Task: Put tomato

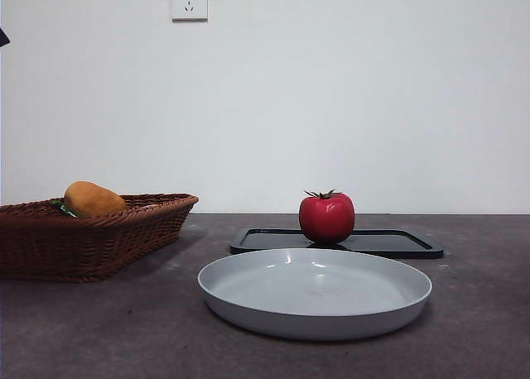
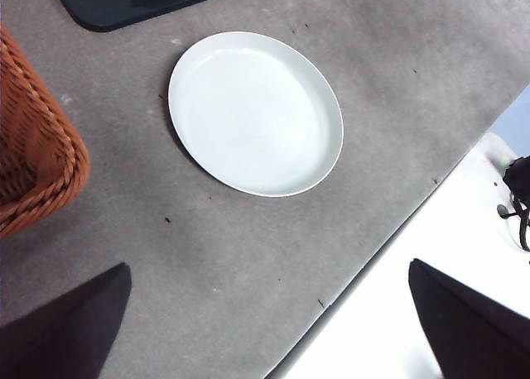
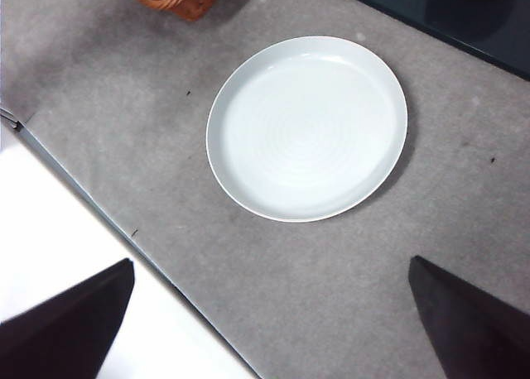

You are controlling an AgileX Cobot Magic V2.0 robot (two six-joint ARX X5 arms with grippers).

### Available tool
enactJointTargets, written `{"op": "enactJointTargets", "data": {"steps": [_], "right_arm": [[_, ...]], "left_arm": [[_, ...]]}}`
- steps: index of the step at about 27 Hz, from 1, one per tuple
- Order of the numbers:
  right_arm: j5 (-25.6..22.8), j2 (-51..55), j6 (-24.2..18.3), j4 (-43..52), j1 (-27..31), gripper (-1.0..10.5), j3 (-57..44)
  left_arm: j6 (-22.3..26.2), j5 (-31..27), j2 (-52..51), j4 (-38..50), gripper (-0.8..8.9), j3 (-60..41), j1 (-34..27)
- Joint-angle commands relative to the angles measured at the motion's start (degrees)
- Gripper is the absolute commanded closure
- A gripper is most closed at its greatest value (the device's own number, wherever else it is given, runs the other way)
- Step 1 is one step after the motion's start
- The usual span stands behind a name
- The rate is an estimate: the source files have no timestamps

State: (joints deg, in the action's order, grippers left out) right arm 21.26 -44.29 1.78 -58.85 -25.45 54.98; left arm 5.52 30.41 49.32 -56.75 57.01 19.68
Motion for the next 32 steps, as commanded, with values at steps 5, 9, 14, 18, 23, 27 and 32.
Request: {"op": "enactJointTargets", "data": {"steps": [5,9,14,18,23,27,32], "right_arm": [[0.17,-0.55,0.63,0.76,-0.35,4.1,0.55],[0.17,-0.55,0.63,0.96,-0.35,5.1,0.55],[0.17,-0.55,0.68,1.70,-0.35,8.5,0.55],[0.24,-0.55,0.79,2.82,-0.35,9.4,0.55],[0.26,-0.55,0.79,3.61,-0.35,9.4,0.55],[0.26,-0.55,0.77,3.61,-0.35,9.4,0.55],[0.17,-0.52,0.77,3.58,-0.35,9.4,0.55]], "left_arm": [[1.07,0.52,0.24,0.59,2.52,0.92,0.22],[1.07,0.52,0.24,0.59,3.09,0.92,0.22],[1.07,0.55,0.24,0.61,6.24,0.92,0.22],[1.05,0.52,0.24,0.59,8.05,0.92,0.22],[1.05,0.52,0.24,0.63,8.05,0.92,0.22],[1.05,0.52,0.24,0.63,8.06,0.92,0.22],[1.07,0.52,0.24,0.66,8.06,0.92,0.22]]}}
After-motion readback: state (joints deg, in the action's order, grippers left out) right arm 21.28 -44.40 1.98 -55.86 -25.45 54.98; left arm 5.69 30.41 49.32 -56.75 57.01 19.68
